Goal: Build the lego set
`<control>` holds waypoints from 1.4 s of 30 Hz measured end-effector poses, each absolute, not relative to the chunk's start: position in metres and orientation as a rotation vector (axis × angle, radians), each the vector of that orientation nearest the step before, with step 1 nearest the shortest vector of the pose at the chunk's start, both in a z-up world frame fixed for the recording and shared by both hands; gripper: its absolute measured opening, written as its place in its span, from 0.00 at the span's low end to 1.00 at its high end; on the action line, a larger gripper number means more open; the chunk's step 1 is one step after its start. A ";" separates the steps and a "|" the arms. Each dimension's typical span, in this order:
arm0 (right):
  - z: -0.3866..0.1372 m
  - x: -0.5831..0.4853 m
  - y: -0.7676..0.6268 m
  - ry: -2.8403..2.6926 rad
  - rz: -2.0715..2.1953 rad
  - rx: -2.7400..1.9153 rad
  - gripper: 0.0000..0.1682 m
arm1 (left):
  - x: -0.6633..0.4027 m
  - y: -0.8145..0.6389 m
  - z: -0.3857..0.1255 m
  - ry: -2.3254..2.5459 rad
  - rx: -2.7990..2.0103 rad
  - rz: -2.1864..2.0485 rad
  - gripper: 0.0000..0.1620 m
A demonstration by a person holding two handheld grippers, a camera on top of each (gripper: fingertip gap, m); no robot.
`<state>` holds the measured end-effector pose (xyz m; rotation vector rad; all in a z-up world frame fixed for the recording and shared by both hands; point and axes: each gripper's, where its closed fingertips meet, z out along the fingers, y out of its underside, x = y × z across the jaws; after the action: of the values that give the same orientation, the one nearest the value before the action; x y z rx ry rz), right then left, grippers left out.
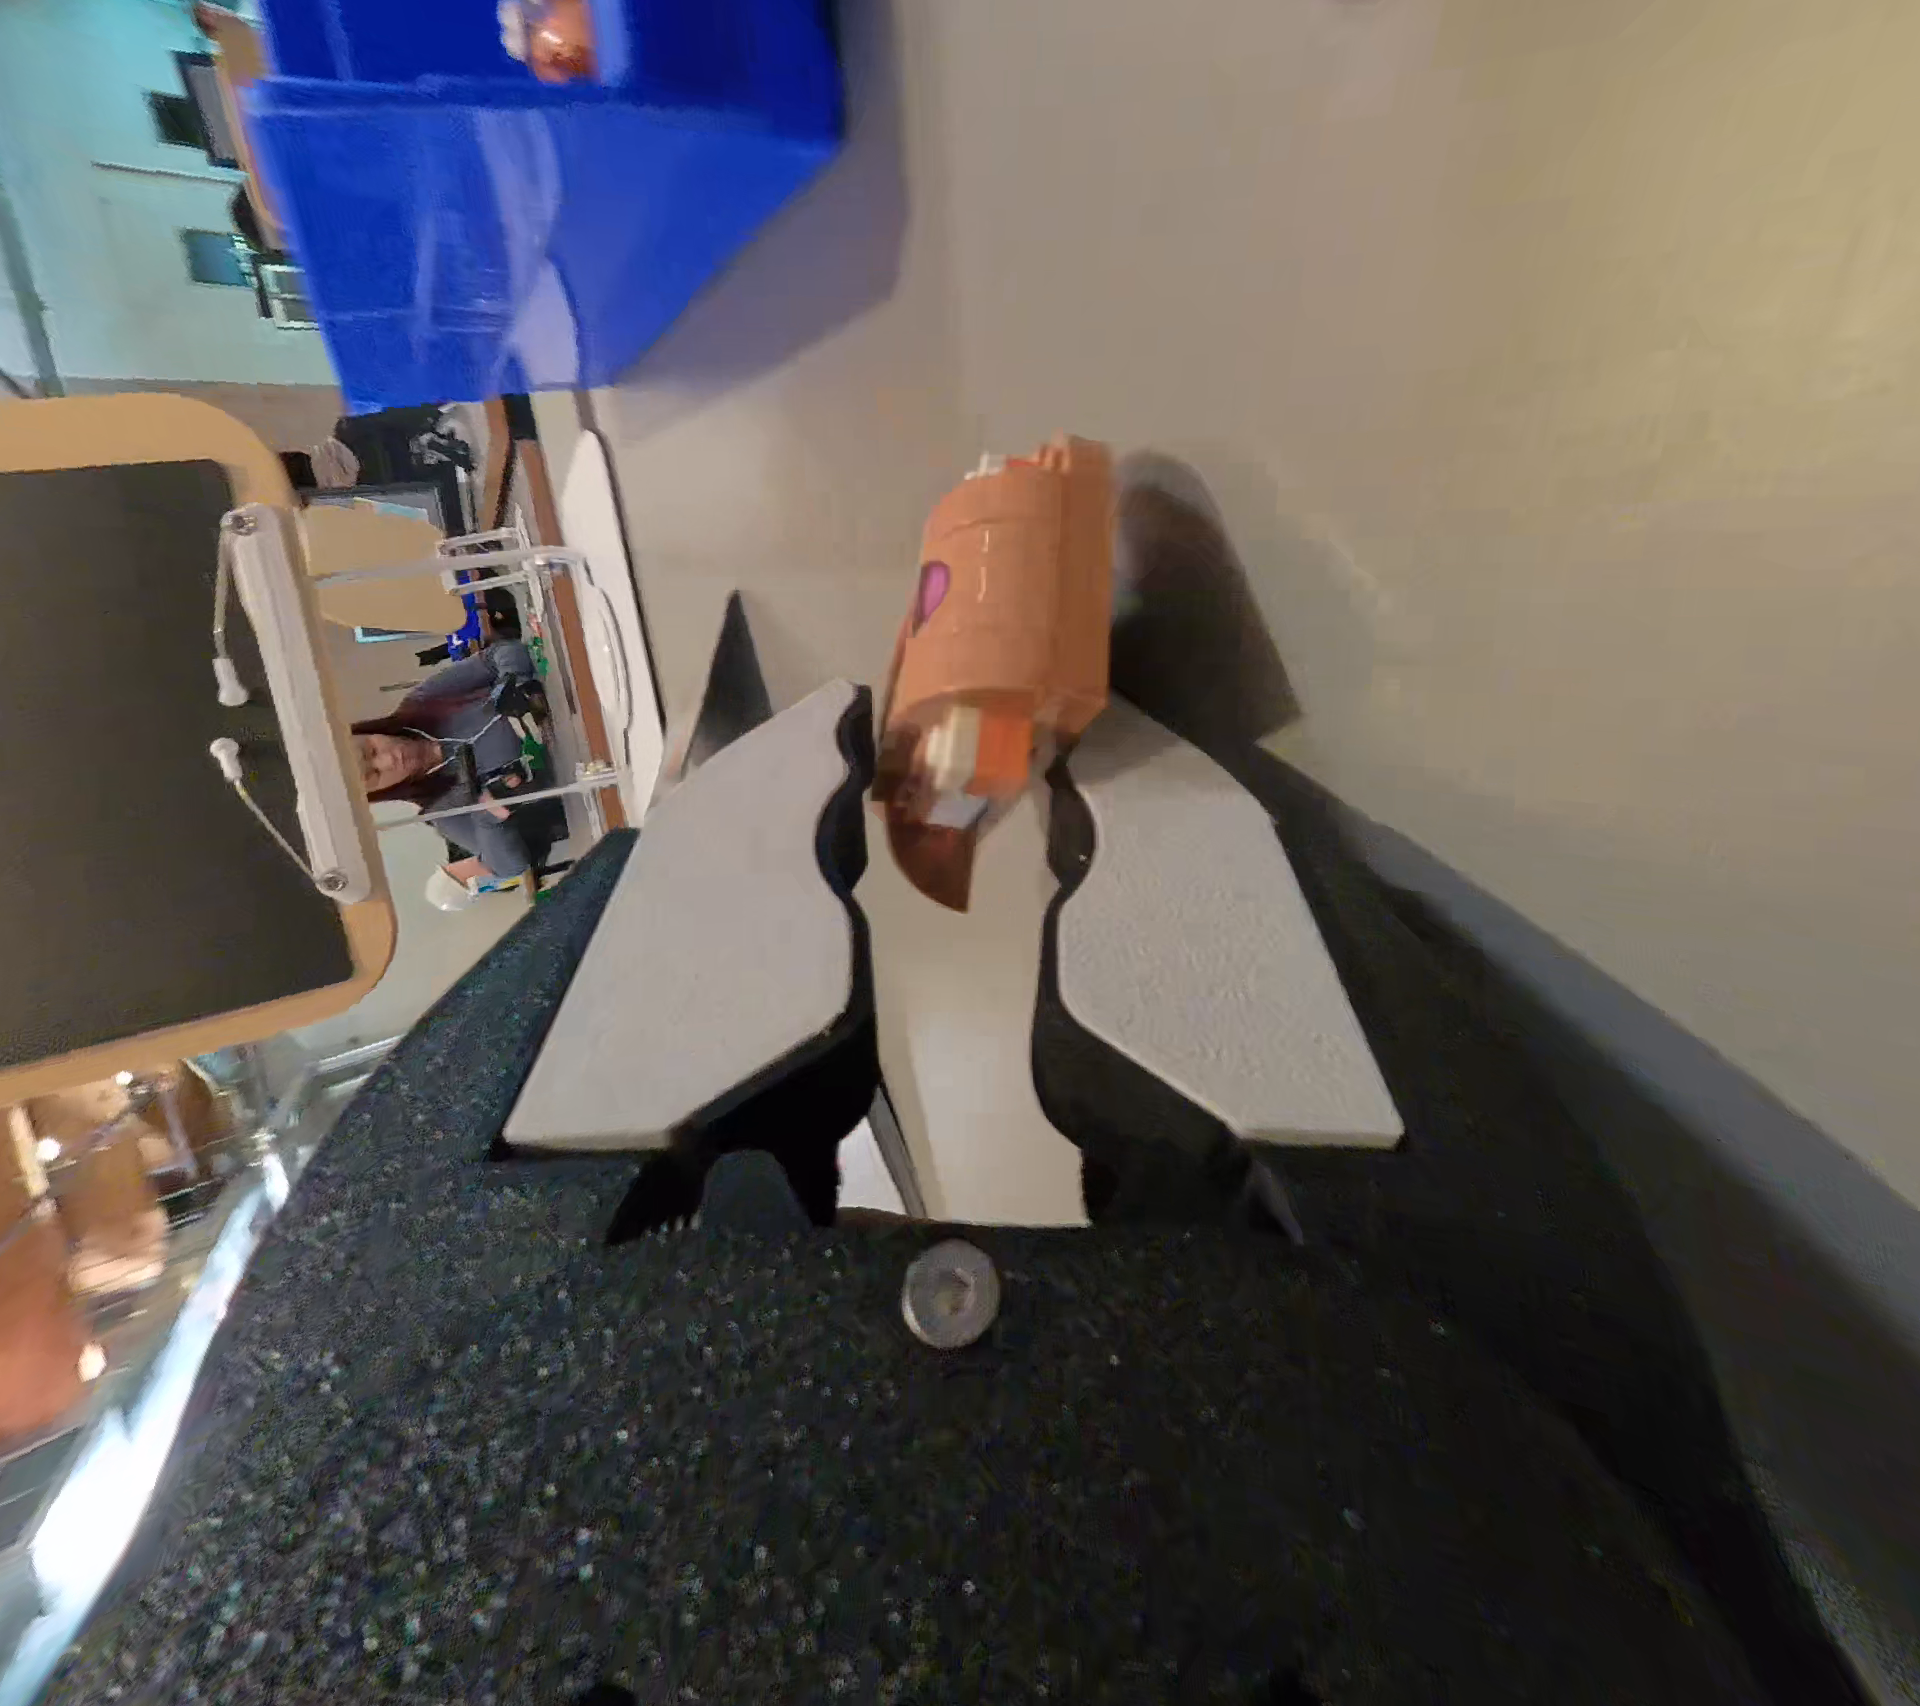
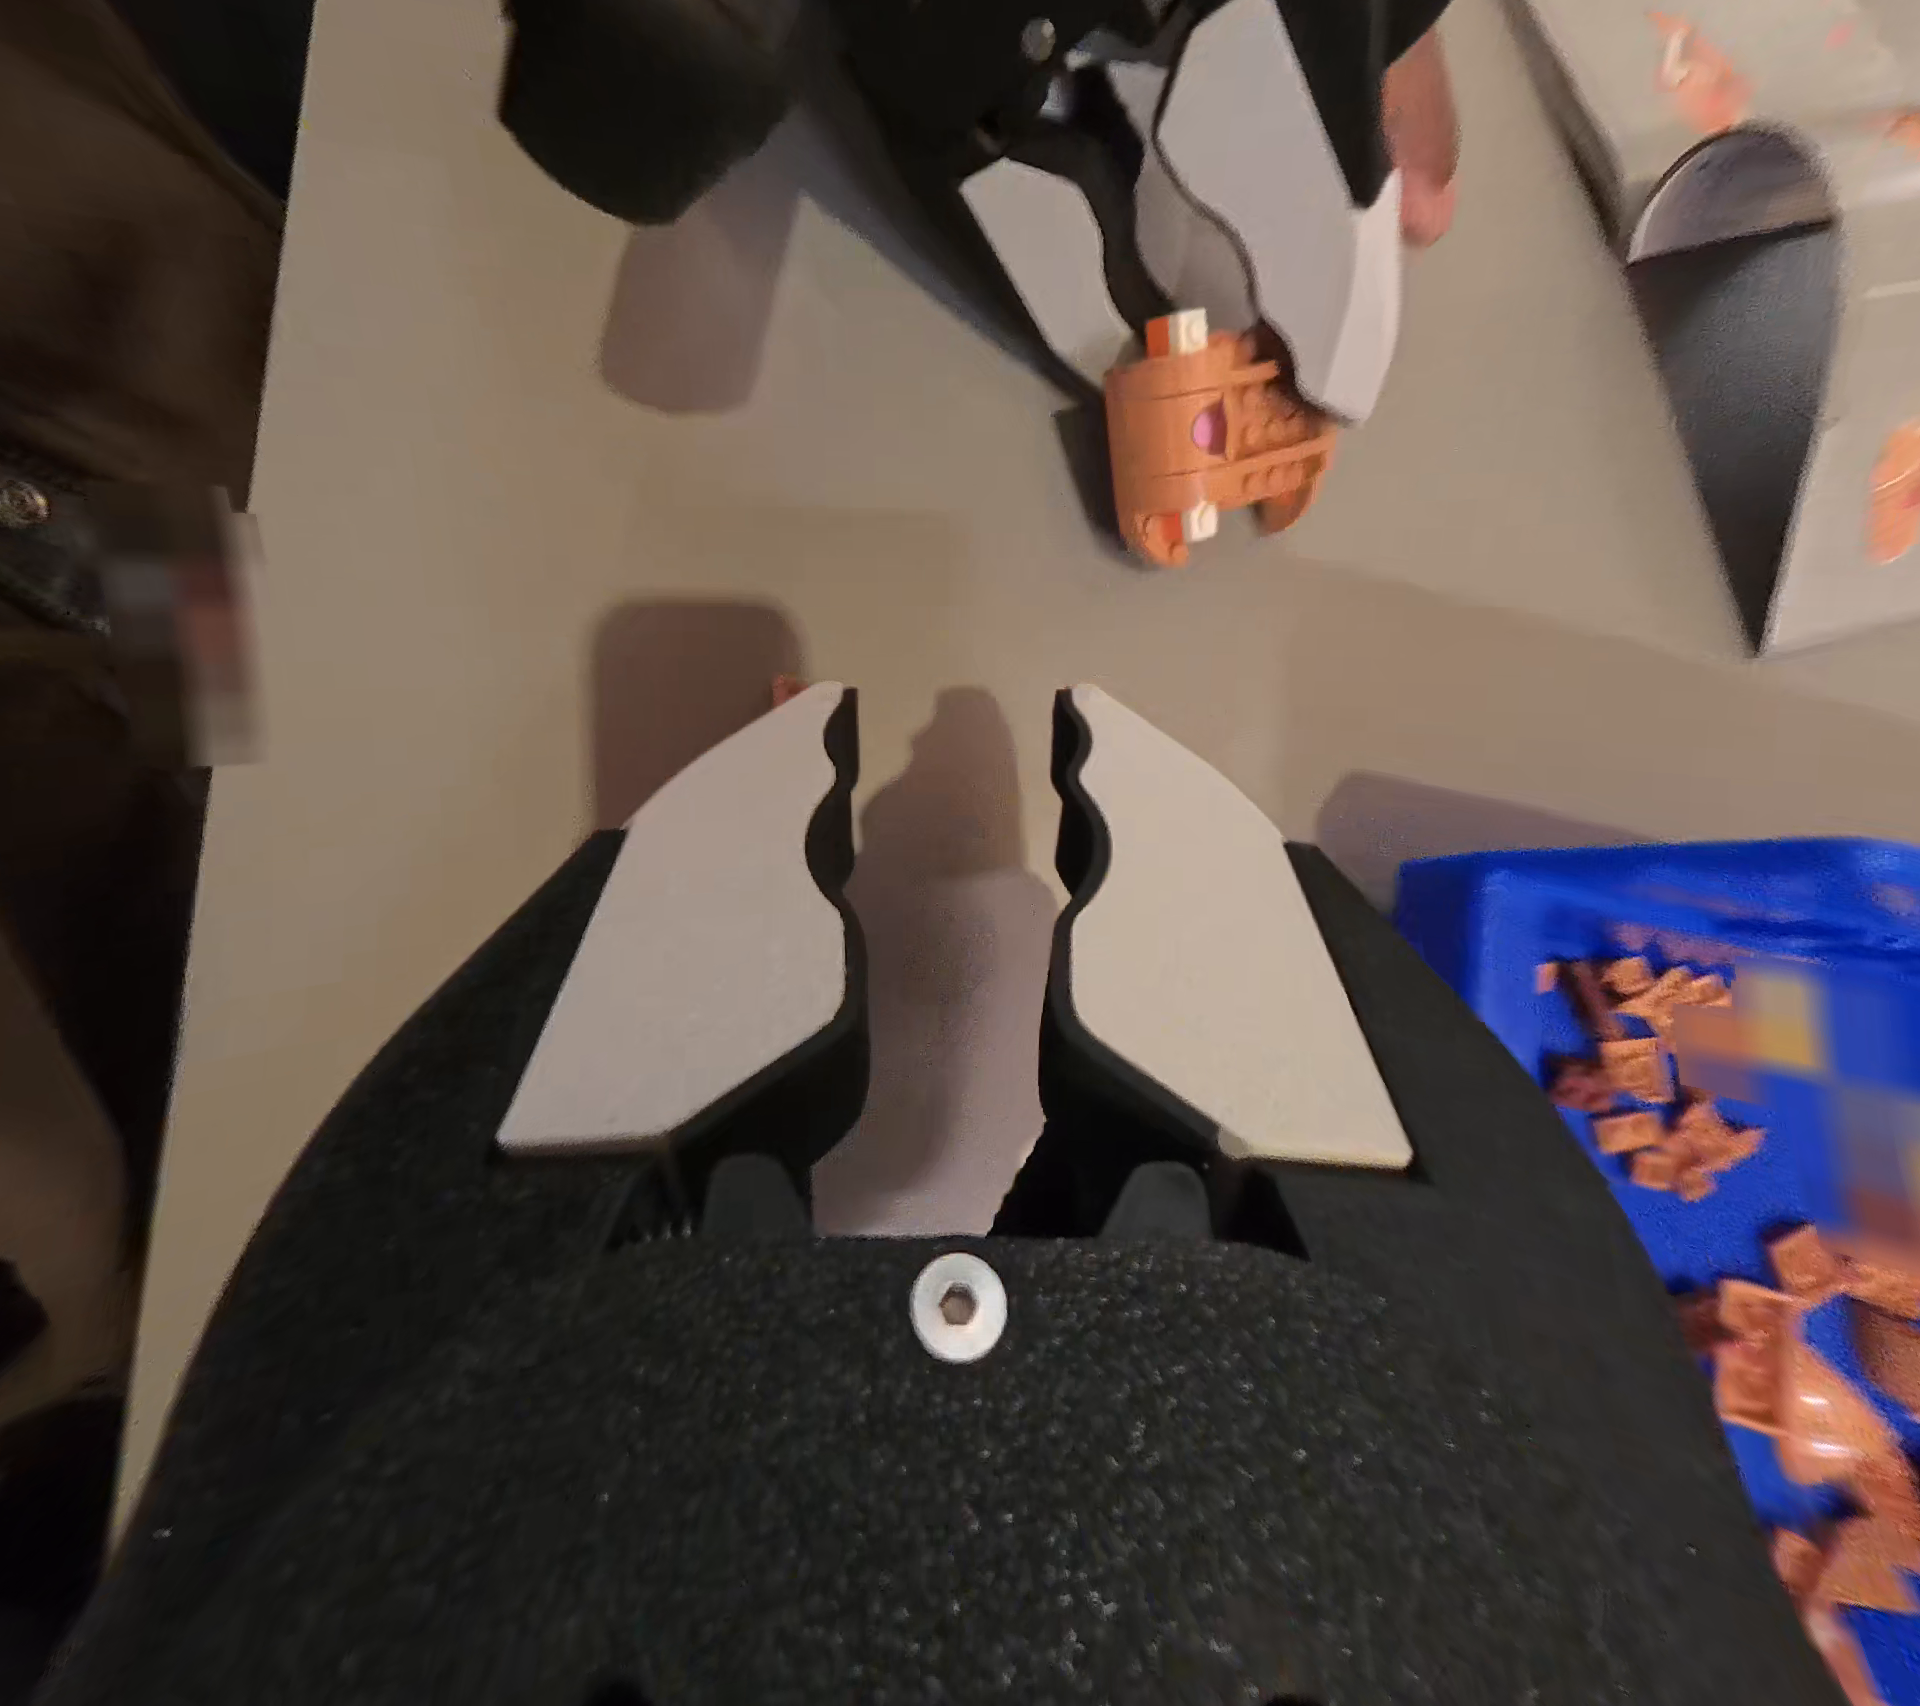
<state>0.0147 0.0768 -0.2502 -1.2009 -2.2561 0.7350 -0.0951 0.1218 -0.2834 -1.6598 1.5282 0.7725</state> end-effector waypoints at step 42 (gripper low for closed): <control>-0.297 0.019 0.049 -2.286 0.796 -1.329 0.10 | -0.076 0.030 -0.249 1.044 -1.934 0.119 0.39</control>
<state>0.0188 0.0492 -0.2971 -1.3294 -2.2856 0.7956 -0.0759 0.0305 -0.2493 -1.9342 1.0445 0.1194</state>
